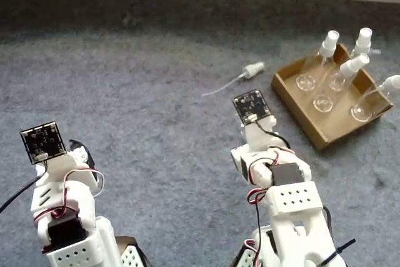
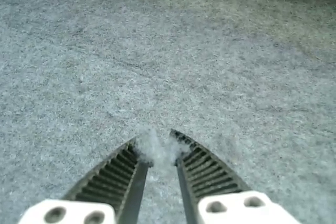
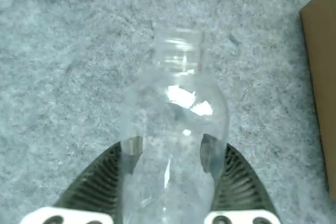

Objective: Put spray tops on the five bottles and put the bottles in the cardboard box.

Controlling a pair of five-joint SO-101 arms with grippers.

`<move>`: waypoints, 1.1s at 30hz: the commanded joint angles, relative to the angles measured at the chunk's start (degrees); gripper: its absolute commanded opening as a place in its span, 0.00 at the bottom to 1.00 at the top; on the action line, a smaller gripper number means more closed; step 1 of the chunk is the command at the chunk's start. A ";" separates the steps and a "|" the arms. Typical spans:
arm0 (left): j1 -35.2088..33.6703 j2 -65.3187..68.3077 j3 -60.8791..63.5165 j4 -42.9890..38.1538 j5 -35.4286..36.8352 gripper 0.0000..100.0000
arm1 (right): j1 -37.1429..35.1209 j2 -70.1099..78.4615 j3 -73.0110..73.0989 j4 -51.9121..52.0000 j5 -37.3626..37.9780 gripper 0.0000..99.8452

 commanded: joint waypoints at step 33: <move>1.10 -0.57 -1.36 -1.05 -0.62 0.01 | 0.92 28.18 -5.67 -18.51 1.14 0.07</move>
